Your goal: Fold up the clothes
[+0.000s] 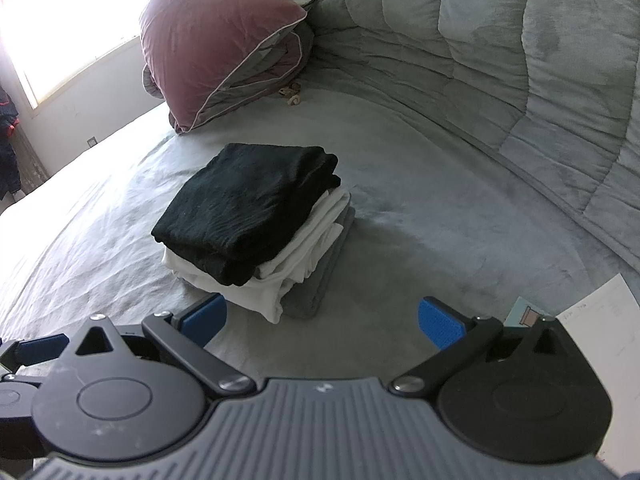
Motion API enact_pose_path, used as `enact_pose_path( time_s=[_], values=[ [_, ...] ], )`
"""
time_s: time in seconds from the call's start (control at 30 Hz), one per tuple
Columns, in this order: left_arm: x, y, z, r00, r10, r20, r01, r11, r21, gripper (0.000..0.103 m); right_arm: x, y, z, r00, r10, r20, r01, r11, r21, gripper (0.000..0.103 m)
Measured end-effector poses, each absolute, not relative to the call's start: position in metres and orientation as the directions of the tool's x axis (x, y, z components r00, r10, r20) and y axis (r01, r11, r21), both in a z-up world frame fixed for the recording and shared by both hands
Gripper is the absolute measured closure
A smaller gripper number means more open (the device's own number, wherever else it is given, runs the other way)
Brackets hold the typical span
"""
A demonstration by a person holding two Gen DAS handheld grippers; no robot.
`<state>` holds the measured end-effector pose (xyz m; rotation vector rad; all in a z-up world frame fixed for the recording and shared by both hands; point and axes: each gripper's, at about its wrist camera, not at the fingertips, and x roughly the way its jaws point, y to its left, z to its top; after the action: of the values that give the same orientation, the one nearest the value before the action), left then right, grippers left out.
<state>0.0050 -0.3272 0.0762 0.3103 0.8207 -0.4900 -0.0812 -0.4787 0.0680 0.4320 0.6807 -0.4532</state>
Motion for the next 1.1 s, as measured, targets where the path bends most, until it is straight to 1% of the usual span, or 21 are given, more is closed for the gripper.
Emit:
enact_pose_path(
  time_s=[1.1],
  values=[
    [0.0074,-0.3232,0.0761,0.581,-0.286,-0.762,0.521,0.85,0.078,0.001,-0.0731,-0.4698,0.0666,0.689,-0.243,-0.683,0.509,0.833,0.218,0.0]
  ],
)
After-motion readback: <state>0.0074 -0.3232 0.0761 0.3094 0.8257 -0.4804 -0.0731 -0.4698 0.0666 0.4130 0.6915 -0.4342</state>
